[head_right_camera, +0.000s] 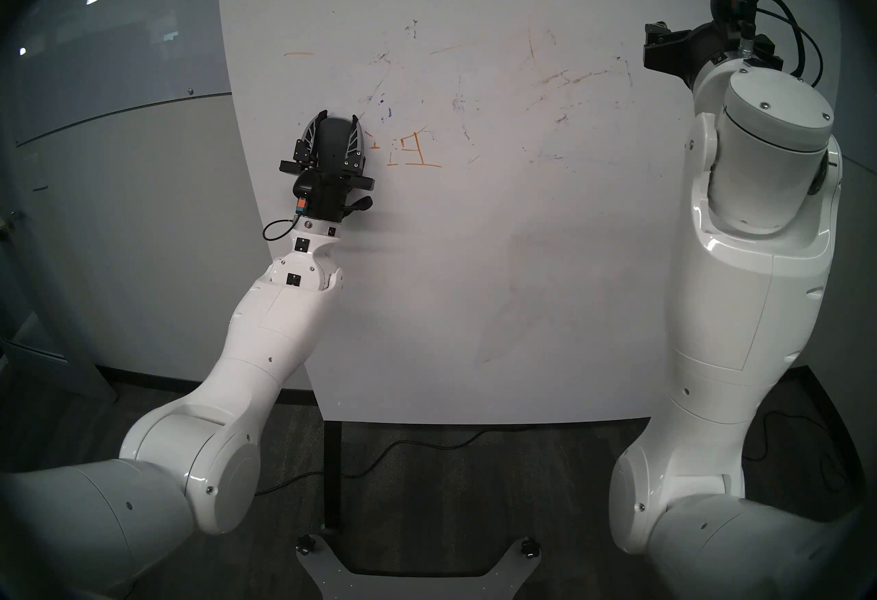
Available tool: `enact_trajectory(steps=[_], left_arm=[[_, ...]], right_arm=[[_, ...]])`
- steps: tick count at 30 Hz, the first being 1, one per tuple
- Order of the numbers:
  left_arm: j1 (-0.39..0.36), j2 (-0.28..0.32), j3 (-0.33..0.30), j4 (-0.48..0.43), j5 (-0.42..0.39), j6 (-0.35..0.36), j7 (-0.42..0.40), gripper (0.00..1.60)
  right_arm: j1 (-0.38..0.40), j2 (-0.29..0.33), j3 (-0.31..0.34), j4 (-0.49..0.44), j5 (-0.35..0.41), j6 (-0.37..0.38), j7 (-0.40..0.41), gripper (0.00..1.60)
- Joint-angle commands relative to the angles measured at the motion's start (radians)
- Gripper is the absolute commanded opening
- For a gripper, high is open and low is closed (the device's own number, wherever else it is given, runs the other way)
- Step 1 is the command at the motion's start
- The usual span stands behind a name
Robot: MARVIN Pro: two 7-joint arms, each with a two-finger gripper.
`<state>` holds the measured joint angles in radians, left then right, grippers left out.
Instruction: Erase all marks on the whiteboard with the eraser
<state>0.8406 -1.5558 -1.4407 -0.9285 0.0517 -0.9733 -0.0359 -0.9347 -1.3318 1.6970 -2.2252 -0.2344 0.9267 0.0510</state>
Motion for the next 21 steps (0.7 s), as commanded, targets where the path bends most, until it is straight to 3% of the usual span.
enact_trajectory(steps=[1, 6, 7, 8, 21], left_arm=[[-0.092, 0.008, -0.029, 0.037, 0.005, 0.013, 0.029, 0.00], [-0.092, 0.006, -0.030, 0.038, 0.020, 0.013, 0.038, 0.00], [-0.092, 0.012, -0.028, 0.036, 0.033, 0.013, 0.038, 1.15], [-0.093, 0.011, -0.030, 0.038, 0.039, 0.013, 0.043, 1.60], [-0.094, 0.016, -0.030, 0.036, 0.096, 0.013, 0.073, 1.60]], right_arm=[[0.009, 0.002, 0.001, -0.010, 0.000, 0.000, -0.001, 1.60], [0.008, 0.003, 0.001, -0.010, 0.001, 0.000, -0.002, 1.60], [0.008, 0.003, 0.001, -0.010, 0.002, 0.000, -0.002, 1.60], [0.008, 0.004, 0.001, -0.010, 0.002, 0.000, -0.003, 1.60], [0.008, 0.006, 0.000, -0.009, 0.006, 0.000, -0.007, 1.60]])
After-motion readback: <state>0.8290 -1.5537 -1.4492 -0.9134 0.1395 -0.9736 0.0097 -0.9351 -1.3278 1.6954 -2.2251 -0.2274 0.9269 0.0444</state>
